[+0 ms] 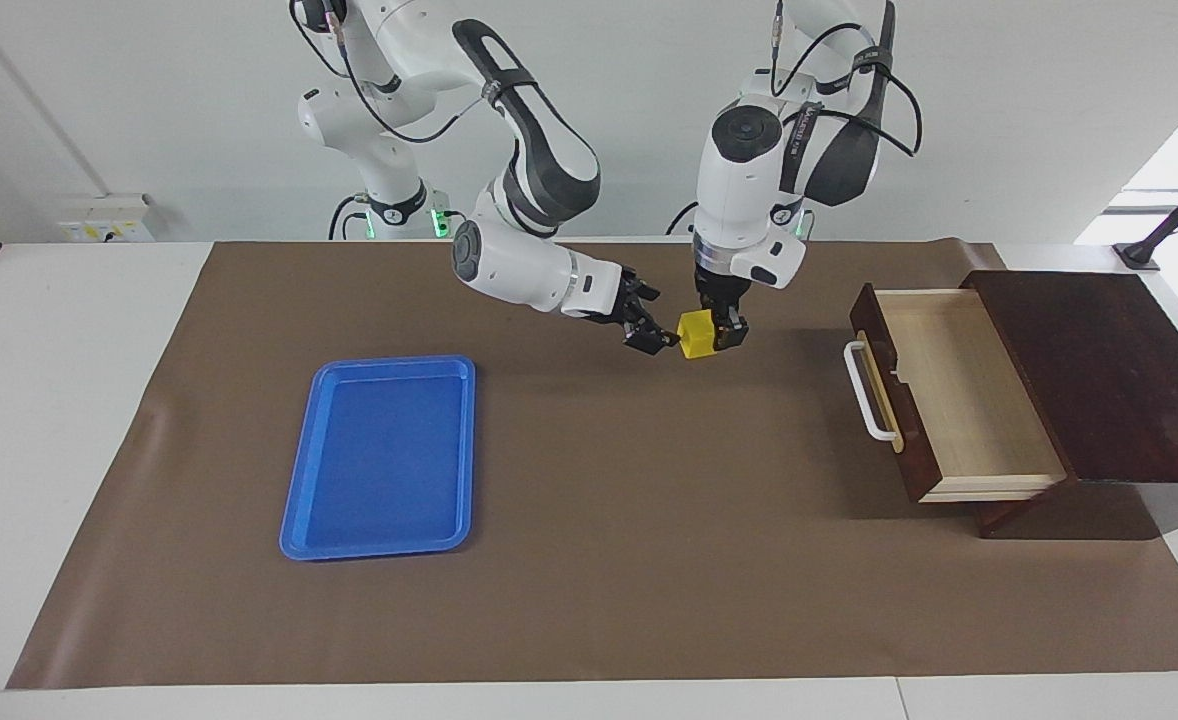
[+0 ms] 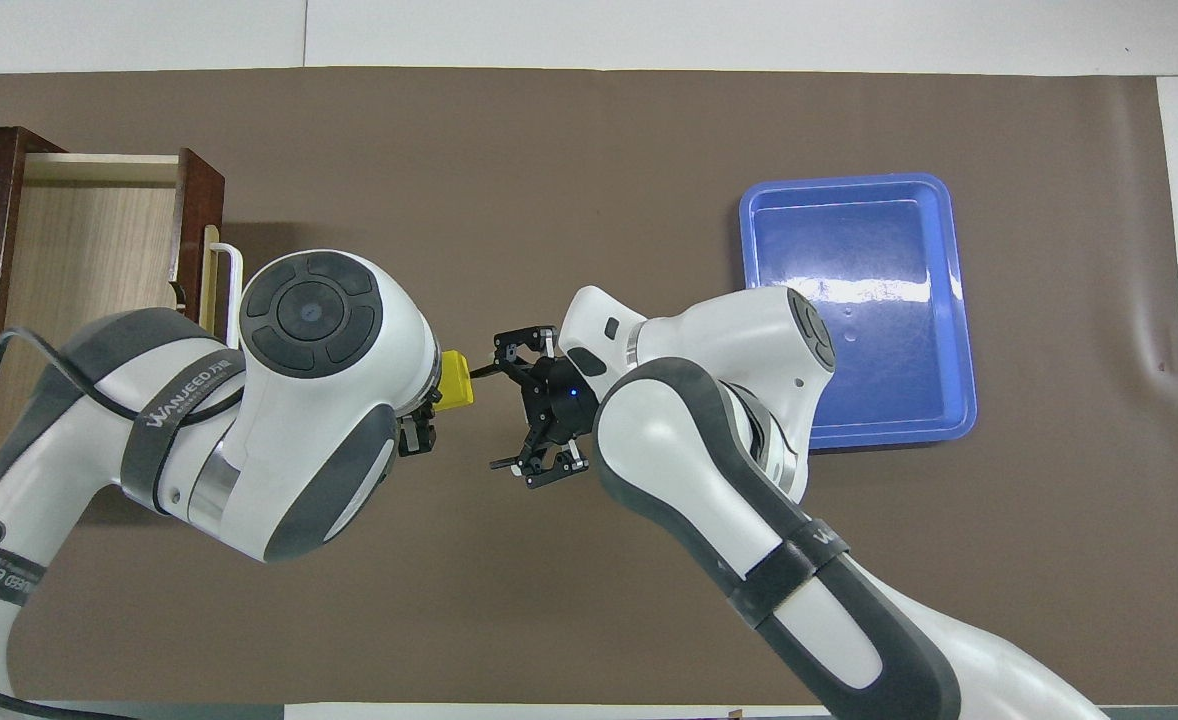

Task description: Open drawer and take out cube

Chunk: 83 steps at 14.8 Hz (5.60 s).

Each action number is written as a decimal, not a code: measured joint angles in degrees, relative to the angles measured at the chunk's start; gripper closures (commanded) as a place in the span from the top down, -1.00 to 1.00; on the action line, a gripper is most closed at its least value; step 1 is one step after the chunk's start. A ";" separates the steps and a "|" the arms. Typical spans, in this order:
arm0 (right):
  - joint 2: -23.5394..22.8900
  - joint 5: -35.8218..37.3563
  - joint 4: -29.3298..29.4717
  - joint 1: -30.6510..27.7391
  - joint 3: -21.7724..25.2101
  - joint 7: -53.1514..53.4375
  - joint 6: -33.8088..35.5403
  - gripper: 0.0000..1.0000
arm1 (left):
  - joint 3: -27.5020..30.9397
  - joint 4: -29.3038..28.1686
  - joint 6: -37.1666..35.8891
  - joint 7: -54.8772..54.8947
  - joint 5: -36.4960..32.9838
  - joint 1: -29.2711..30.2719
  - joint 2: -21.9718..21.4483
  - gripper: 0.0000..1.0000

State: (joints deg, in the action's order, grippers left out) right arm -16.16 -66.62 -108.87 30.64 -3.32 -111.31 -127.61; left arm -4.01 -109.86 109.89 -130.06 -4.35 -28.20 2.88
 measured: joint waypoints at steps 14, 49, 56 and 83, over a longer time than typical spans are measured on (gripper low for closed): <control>-2.41 -4.49 1.85 0.69 -0.59 5.33 -5.07 1.00 | 0.20 -0.17 0.76 -0.04 0.00 0.00 0.00 -1.00; -2.67 -7.32 4.50 2.62 -0.65 6.01 -7.83 -1.00 | 0.98 -0.90 1.65 2.25 0.03 1.26 -1.03 1.00; -2.61 -7.33 4.65 2.43 -0.53 6.03 -7.13 -1.00 | 1.69 -4.02 7.77 19.23 0.03 14.17 -1.13 1.00; -5.66 9.03 -1.33 -37.74 0.69 -21.29 7.94 -1.00 | -0.09 7.76 -7.75 73.78 1.05 31.90 -3.74 1.00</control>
State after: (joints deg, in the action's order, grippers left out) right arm -21.82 -57.60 -110.20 -7.10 -2.63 -132.60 -119.67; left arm -4.10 -102.10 102.13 -56.28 -3.30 3.70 -0.86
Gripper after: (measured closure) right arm 0.441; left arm 0.000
